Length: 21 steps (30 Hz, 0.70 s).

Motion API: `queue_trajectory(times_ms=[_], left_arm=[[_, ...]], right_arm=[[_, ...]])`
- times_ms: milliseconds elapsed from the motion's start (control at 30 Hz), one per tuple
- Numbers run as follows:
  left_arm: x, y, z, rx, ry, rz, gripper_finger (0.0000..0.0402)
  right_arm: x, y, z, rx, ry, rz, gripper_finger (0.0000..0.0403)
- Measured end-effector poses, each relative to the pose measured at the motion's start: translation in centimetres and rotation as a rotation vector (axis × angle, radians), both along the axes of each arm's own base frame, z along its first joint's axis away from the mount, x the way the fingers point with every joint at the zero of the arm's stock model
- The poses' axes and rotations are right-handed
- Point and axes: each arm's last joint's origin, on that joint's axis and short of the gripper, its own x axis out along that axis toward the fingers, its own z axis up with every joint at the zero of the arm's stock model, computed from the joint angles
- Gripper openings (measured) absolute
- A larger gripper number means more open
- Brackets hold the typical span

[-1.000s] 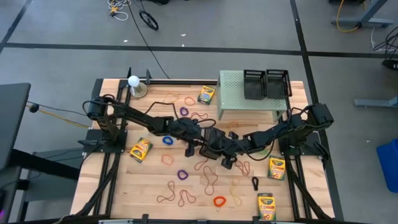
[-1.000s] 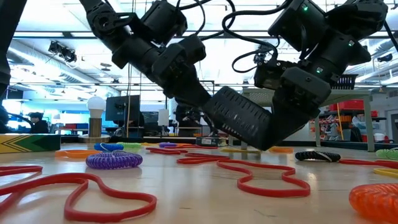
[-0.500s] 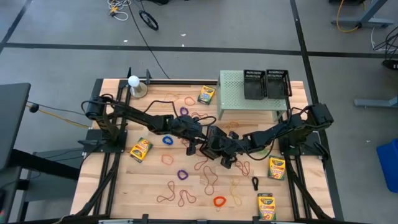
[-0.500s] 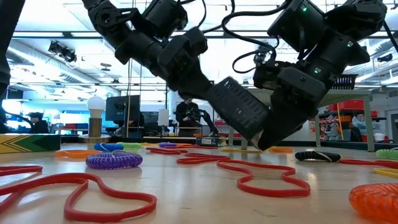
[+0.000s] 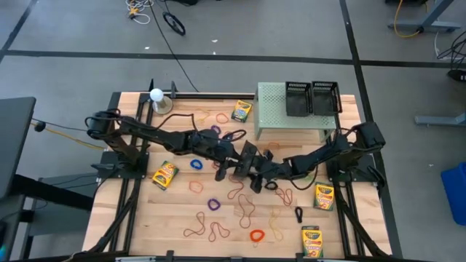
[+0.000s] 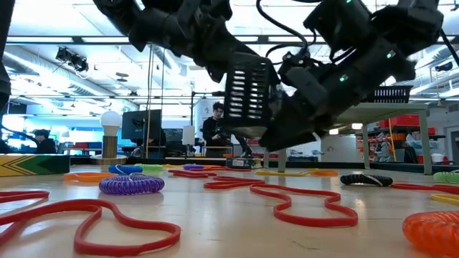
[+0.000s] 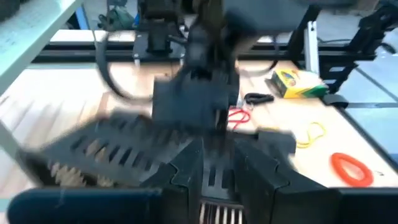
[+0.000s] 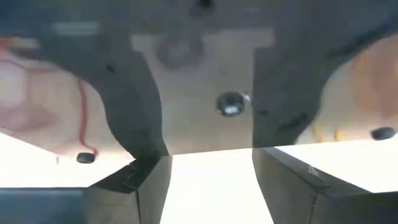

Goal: Pick & Place Office Desk Supplies
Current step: Put the black basket on the shelf

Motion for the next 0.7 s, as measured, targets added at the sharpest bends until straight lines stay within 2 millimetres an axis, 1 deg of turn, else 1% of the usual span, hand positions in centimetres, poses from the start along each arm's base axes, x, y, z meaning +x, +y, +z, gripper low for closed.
queue_trajectory(times_ms=[167, 267, 333, 400, 467, 600, 700], left_arm=[[0.0, 0.0, -0.1, -0.012, 0.013, -0.009, 0.0094], [-0.2, -0.1, -1.1, -0.007, 0.074, -0.006, 0.0094], [-0.2, -0.1, -0.7, -0.007, 0.045, -0.007, 0.0094], [-0.1, -0.2, -0.3, -0.006, 0.024, -0.008, 0.0094], [-0.2, -0.2, -0.7, -0.004, 0.052, -0.008, 0.0094], [-0.3, -0.2, -0.7, -0.003, 0.057, -0.007, 0.0094], [-0.8, -0.2, -0.6, 0.002, 0.11, -0.004, 0.0094]], right_arm=[[1.2, -0.2, -0.5, -0.046, -0.119, 0.003, 0.0231], [2.2, -0.4, 0.2, -0.071, -0.233, -0.002, 0.0231], [2.2, -0.6, -0.3, -0.11, -0.227, 0.015, 0.0231], [2.4, -0.7, 0.0, -0.141, -0.264, 0.029, 0.0231], [2.6, -0.8, 0.5, -0.147, -0.3, 0.031, 0.0231], [2.4, -1.0, 0.1, -0.156, -0.266, 0.025, 0.0231], [2.4, -0.9, -0.1, -0.155, -0.25, 0.036, 0.0231]])
